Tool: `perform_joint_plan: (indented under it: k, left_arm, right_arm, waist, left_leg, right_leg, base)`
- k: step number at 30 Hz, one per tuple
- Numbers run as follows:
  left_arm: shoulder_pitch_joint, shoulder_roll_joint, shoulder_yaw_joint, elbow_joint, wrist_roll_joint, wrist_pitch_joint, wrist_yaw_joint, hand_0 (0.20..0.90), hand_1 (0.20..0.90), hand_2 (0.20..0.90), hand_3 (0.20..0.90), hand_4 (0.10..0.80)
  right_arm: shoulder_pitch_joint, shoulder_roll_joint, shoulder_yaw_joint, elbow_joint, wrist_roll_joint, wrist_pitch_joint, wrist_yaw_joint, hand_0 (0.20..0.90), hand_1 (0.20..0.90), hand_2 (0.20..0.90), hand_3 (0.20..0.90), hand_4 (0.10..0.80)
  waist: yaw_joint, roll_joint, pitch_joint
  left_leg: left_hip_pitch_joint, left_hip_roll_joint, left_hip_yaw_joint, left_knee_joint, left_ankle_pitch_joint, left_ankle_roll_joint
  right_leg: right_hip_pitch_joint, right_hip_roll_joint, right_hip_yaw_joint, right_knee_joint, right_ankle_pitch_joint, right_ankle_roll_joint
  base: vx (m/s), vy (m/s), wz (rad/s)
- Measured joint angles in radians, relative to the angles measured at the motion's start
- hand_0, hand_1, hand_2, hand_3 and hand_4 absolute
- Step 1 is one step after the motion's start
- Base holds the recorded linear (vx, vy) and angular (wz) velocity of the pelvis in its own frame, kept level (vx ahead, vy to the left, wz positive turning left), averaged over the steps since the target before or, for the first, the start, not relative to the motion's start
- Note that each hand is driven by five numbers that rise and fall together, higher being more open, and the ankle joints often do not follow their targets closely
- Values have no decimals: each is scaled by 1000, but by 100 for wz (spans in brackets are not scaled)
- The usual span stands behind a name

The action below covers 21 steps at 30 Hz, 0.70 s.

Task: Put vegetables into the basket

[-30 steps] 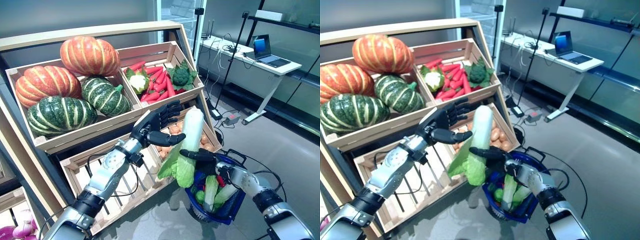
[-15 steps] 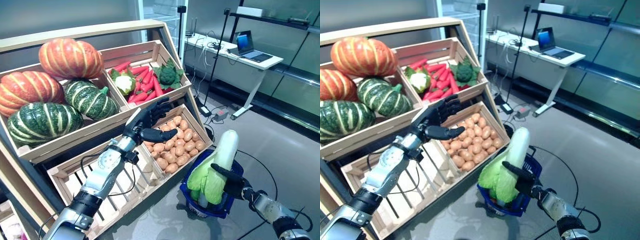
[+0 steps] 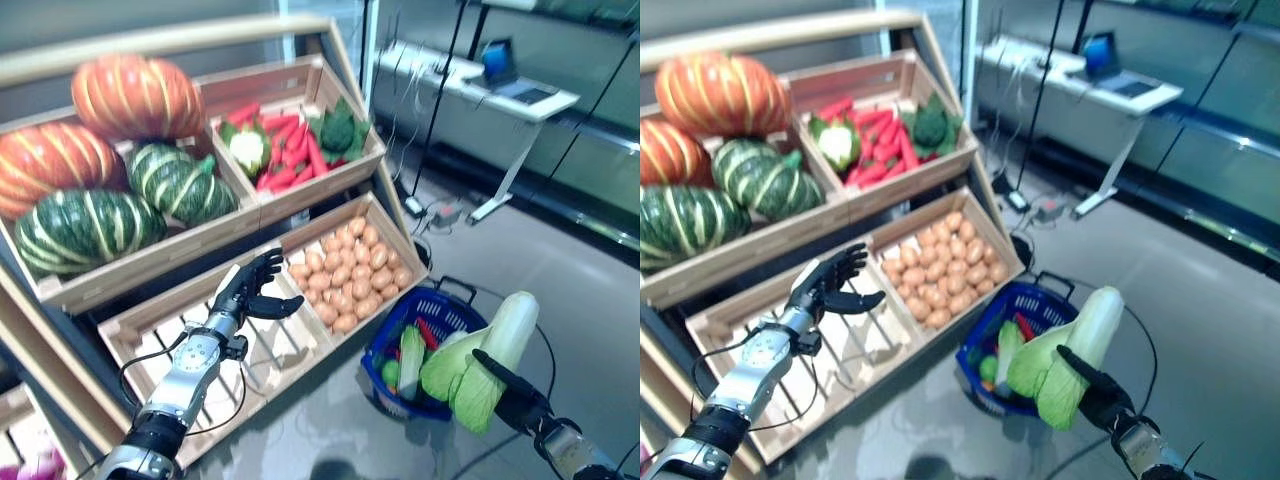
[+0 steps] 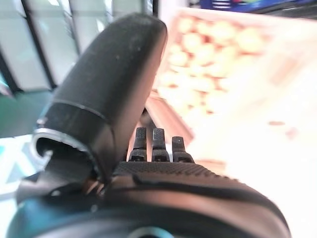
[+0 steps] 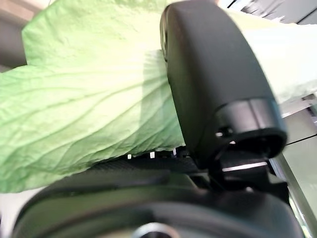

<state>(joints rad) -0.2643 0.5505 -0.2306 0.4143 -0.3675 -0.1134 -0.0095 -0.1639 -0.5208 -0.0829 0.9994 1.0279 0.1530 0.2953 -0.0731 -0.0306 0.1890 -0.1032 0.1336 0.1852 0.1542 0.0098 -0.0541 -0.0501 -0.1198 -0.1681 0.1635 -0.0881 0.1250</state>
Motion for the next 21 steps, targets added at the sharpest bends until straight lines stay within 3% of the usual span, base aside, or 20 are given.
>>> perform_joint_plan:
  k: [5,11,21]
  left_arm:
    - [-19,11,-2,35,-1,0,46,900,900,900,900,800]
    - [-29,51,-22,67,-42,-7,78,900,900,900,900,800]
    - [-164,52,-107,63,-81,-80,166,900,900,900,900,800]
  right_arm:
    - [-179,-62,2,17,3,-41,-76,300,300,300,300,400]
    - [-381,-109,11,36,1,-119,-123,300,300,300,300,400]
    - [-520,-135,38,93,1,-143,-208,300,300,300,300,400]
  waist:
    - [44,27,140]
    - [76,41,247]
    - [93,52,308]
  left_leg:
    - [-254,5,-55,362,-133,15]
    - [-485,-6,-98,663,-215,19]
    - [-767,-14,-157,926,-259,7]
  right_leg:
    - [-246,-61,-11,409,-169,-24]
    - [-470,-130,-4,764,-307,-42]
    - [-734,-170,1,1066,-410,-75]
  base:
    - [-137,-45,28]
    - [-106,11,22]
    - [-123,-26,13]
